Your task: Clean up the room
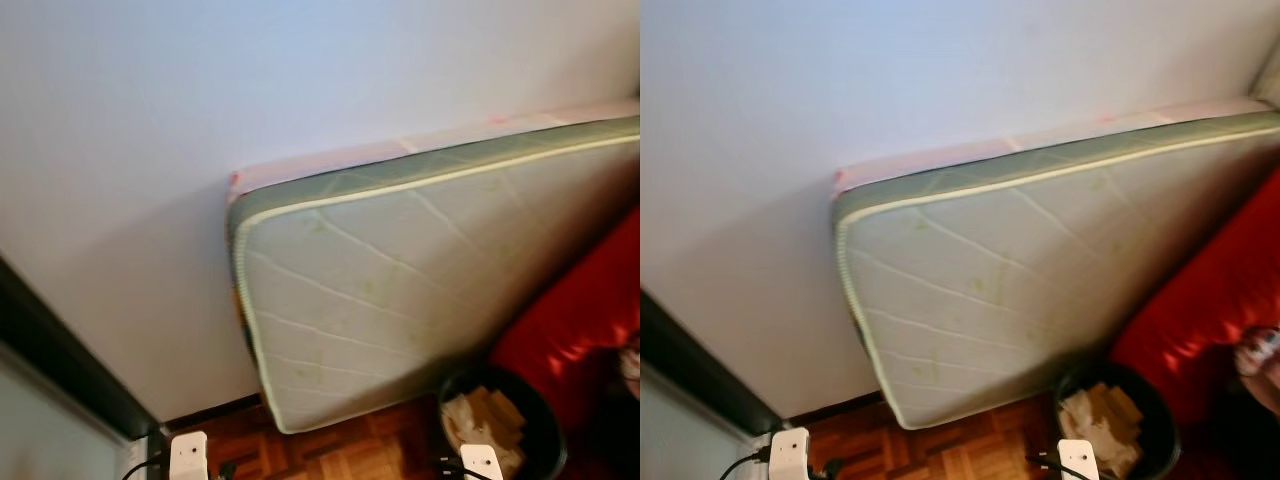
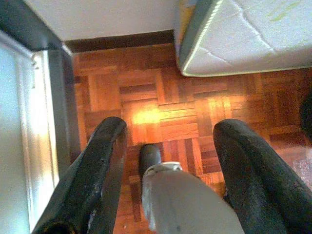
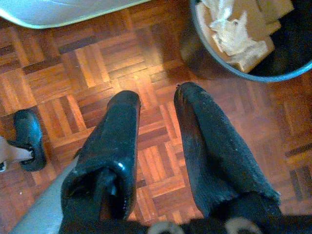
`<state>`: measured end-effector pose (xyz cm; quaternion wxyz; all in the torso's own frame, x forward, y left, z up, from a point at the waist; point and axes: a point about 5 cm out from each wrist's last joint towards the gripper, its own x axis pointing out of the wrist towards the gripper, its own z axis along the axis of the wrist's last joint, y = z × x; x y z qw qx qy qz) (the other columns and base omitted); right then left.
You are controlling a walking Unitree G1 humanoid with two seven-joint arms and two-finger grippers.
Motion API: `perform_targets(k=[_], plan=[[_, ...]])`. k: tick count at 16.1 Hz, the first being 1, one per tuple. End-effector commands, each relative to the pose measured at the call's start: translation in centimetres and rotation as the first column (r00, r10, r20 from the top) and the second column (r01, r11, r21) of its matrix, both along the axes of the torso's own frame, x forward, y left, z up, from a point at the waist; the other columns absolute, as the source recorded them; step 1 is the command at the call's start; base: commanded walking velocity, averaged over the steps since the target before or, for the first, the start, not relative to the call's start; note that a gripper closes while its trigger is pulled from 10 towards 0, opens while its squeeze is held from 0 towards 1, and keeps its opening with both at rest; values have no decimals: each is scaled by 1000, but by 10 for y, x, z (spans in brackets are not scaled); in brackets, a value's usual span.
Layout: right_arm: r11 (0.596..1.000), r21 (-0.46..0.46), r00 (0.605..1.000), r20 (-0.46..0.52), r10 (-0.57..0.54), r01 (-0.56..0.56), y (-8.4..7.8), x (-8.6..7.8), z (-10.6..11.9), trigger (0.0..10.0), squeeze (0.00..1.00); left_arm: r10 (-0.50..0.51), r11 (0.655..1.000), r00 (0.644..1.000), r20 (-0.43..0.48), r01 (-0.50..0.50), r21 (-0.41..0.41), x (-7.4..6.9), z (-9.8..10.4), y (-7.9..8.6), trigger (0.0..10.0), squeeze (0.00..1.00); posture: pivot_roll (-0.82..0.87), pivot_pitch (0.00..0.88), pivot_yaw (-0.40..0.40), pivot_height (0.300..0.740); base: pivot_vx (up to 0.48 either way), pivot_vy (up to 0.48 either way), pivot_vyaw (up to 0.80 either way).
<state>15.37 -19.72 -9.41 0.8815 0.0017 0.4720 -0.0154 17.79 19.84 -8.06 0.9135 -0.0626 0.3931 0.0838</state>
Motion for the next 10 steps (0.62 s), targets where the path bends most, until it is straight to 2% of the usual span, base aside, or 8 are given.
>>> perform_targets(k=[1,4,7,10], plan=[[992,61,992,56,-116,113,1,69,31,10000,0,-45,998,997,56,47,-46,54,24,-17,10000,0,49,0,-94,740,0,0,-781],[992,61,992,55,-116,113,1,69,31,10000,0,-81,996,995,50,82,-19,55,25,-16,10000,0,48,0,-95,740,0,0,-781],[992,61,992,55,-115,112,1,69,31,10000,0,-81,996,996,47,83,-25,55,25,-16,10000,0,47,0,-93,740,0,-467,-777],[992,62,992,53,-118,114,2,70,31,10000,0,-64,997,997,46,66,-34,55,25,-16,10000,0,43,0,-91,740,0,0,-775]])
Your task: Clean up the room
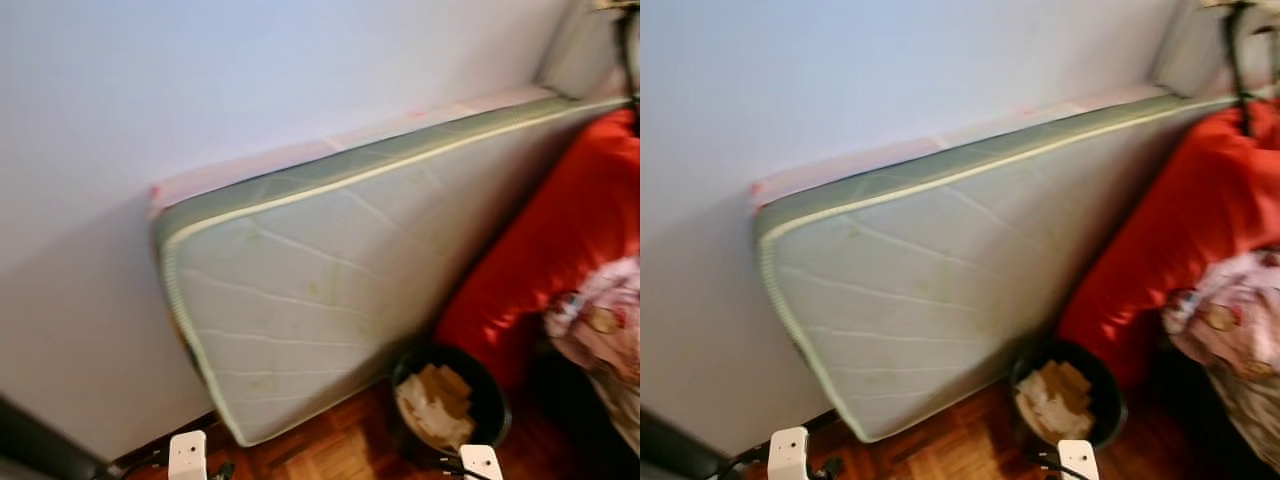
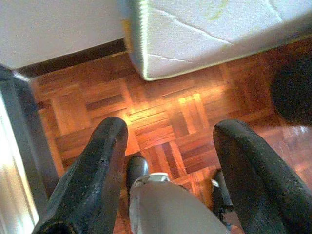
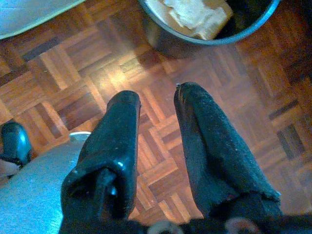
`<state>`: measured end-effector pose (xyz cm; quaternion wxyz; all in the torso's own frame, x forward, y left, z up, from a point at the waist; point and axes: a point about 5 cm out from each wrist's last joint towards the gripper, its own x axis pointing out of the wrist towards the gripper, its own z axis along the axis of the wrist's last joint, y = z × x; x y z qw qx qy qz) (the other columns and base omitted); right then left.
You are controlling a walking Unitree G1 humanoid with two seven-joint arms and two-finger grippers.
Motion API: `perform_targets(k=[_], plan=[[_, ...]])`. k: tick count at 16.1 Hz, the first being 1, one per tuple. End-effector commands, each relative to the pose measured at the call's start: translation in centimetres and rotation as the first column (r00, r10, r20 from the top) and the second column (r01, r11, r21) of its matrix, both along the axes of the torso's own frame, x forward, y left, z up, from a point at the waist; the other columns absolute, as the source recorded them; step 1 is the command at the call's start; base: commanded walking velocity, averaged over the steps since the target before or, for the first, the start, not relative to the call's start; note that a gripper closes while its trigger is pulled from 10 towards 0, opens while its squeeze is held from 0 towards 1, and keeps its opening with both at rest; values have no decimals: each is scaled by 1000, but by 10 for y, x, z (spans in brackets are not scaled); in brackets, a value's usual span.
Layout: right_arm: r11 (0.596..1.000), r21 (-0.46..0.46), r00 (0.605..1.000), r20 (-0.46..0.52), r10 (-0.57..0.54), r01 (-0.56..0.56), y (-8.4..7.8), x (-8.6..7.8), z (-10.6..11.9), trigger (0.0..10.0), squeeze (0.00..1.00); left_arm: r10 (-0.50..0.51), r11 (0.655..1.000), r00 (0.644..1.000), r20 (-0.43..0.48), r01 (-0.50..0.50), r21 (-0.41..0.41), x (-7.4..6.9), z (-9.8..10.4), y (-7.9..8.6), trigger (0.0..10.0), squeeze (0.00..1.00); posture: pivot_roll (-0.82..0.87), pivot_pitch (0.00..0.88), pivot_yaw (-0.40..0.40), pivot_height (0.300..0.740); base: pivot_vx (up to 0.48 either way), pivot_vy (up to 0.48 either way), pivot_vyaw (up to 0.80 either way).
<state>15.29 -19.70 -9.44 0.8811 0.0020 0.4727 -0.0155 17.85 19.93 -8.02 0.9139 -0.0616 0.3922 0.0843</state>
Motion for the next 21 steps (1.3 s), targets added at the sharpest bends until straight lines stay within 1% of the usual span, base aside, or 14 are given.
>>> perform_targets(k=[1,6,7,9,21], plan=[[991,62,991,55,-118,115,1,70,32,10000,0,-65,997,997,45,66,-37,55,25,-17,10000,0,42,0,-91,740,0,0,-775],[991,63,991,55,-118,115,2,71,32,10000,0,-80,996,996,44,81,-34,55,25,-17,10000,0,39,0,-89,740,0,0,-775],[991,63,991,55,-119,115,2,71,32,10000,0,-91,995,995,44,92,-26,56,25,-16,10000,0,39,0,-89,740,0,-461,-775],[991,64,991,55,-119,116,2,71,32,10000,0,-67,997,997,43,69,-35,55,25,-16,10000,0,38,0,-88,740,0,-127,-775],[992,61,992,54,-113,110,2,70,31,10000,0,-64,997,997,52,66,-38,55,25,-16,10000,0,39,0,-85,740,0,0,-775]])
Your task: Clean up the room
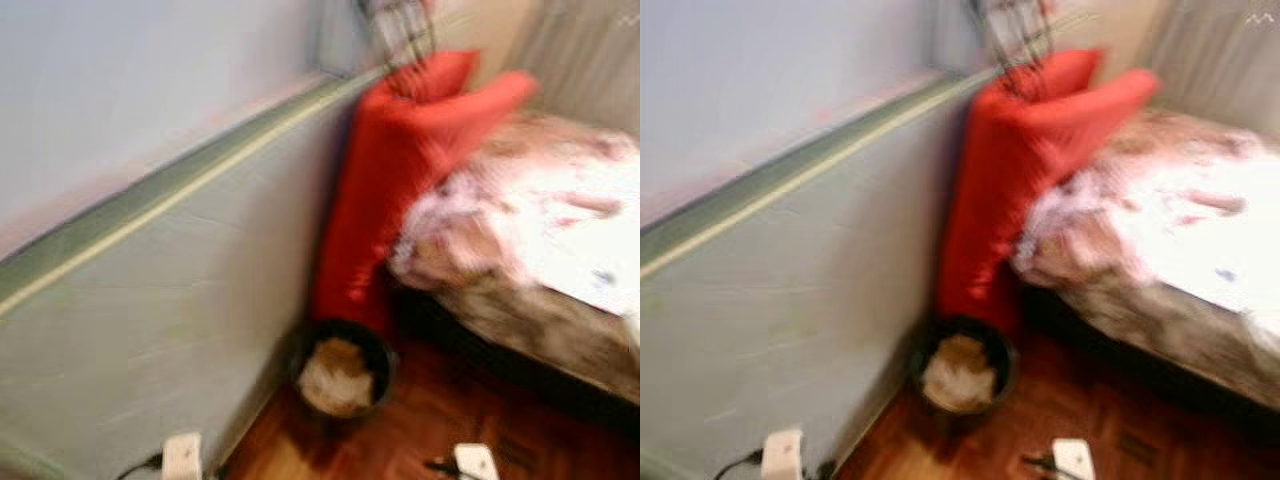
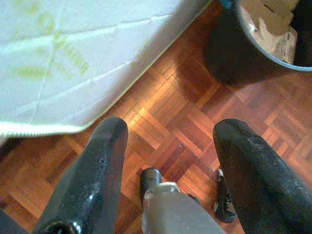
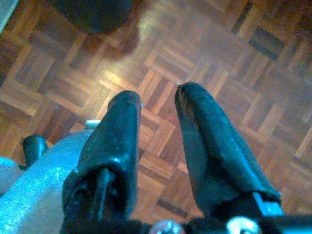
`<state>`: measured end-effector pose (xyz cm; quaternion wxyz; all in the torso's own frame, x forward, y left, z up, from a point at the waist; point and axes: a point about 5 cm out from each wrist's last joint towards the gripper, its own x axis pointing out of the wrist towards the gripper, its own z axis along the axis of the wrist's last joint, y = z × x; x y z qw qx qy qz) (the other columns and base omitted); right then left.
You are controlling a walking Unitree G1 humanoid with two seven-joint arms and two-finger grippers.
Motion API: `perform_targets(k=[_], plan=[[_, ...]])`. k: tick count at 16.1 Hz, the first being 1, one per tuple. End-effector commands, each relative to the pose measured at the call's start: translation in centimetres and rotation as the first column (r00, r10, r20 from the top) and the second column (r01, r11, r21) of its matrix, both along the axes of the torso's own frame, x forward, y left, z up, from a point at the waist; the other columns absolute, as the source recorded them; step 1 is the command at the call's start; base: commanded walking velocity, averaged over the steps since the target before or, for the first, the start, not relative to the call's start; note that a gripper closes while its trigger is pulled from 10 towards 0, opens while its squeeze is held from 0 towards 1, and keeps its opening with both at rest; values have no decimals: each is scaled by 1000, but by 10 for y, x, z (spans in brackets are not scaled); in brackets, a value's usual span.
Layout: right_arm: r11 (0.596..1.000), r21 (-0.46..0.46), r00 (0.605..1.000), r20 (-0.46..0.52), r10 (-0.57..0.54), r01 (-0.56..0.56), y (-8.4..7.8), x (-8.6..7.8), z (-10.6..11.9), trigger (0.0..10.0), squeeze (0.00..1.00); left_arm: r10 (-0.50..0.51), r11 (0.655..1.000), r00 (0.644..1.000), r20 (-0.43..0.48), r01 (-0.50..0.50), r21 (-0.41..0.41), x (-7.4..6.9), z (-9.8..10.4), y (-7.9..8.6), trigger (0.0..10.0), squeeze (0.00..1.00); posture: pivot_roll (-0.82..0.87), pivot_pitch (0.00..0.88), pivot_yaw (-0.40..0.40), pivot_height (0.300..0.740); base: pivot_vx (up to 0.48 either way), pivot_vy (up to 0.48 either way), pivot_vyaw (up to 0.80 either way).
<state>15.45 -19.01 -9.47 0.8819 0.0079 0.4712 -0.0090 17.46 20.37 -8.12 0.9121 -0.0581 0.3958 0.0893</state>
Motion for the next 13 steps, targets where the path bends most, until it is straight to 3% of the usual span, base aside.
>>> perform_targets(k=[1,13], plan=[[992,44,992,49,-118,116,-5,69,32,10000,0,-70,996,996,61,73,-47,58,26,-21,10000,0,39,0,-85,740,0,0,-775],[993,38,993,44,-109,108,-5,66,30,10000,0,-74,996,994,75,78,-49,56,25,-21,10000,0,36,0,-81,740,0,0,-775]])
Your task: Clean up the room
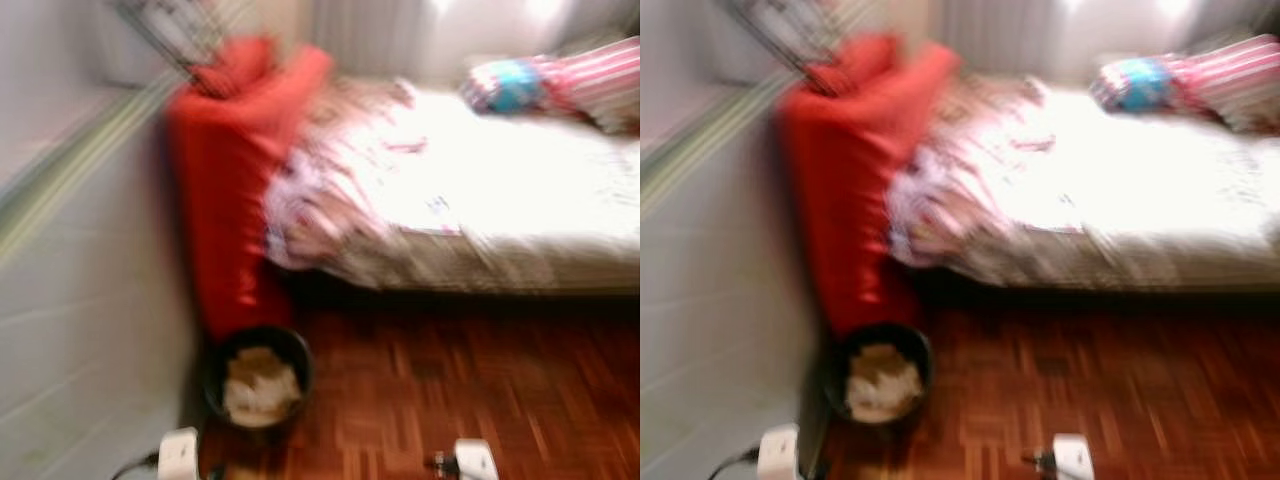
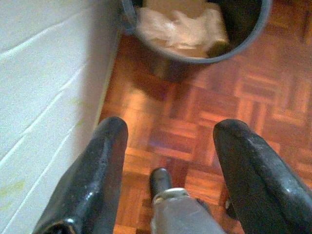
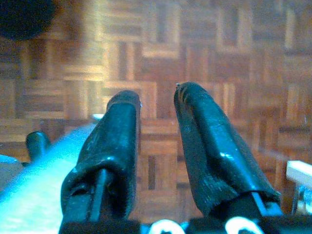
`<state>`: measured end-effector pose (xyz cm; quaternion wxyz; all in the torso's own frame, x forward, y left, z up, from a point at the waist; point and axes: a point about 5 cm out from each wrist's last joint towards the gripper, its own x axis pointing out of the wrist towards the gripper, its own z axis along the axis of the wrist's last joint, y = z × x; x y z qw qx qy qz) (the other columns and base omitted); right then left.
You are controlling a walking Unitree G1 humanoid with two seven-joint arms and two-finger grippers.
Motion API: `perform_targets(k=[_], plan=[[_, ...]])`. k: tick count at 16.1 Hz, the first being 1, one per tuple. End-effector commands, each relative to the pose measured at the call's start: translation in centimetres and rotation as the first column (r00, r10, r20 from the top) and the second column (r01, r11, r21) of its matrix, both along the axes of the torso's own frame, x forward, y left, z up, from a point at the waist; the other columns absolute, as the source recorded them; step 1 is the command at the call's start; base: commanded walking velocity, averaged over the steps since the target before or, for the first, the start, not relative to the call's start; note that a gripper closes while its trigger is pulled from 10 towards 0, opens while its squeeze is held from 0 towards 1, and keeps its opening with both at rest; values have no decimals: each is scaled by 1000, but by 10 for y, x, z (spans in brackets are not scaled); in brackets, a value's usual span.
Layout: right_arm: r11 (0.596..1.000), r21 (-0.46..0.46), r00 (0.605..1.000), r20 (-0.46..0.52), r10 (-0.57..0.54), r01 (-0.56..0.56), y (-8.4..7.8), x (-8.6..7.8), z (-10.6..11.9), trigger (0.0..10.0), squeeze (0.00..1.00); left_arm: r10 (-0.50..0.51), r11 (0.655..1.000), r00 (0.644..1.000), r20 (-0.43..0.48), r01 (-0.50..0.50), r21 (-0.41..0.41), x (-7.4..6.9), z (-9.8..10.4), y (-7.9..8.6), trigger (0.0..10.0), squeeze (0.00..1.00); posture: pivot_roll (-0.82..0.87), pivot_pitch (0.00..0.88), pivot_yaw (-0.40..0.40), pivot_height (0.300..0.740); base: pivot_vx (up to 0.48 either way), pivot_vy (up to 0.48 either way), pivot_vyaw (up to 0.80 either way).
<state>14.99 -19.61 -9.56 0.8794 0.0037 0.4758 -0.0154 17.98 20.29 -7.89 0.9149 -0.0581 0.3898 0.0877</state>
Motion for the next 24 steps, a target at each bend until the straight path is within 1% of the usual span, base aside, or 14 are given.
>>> perform_targets(k=[1,12,19,21,24], plan=[[994,51,993,54,-103,100,1,70,31,10000,0,-70,996,996,64,73,-50,51,23,-20,10000,0,36,0,-81,740,0,0,-775],[991,60,991,52,-121,118,3,68,30,10000,0,-78,996,996,47,80,-44,49,21,-18,10000,0,33,0,-69,740,0,0,-774],[990,56,989,61,-132,129,2,70,31,10000,0,-67,996,996,54,70,-59,50,22,-19,10000,0,37,0,-76,740,0,0,-763],[988,61,987,71,-145,141,2,71,31,10000,0,-59,996,996,59,63,-60,51,23,-19,10000,0,38,0,-77,740,0,0,-241],[987,65,985,77,-153,149,2,72,32,10000,0,-54,996,997,58,58,-64,51,23,-19,10000,0,38,0,-81,740,300,0,0]])
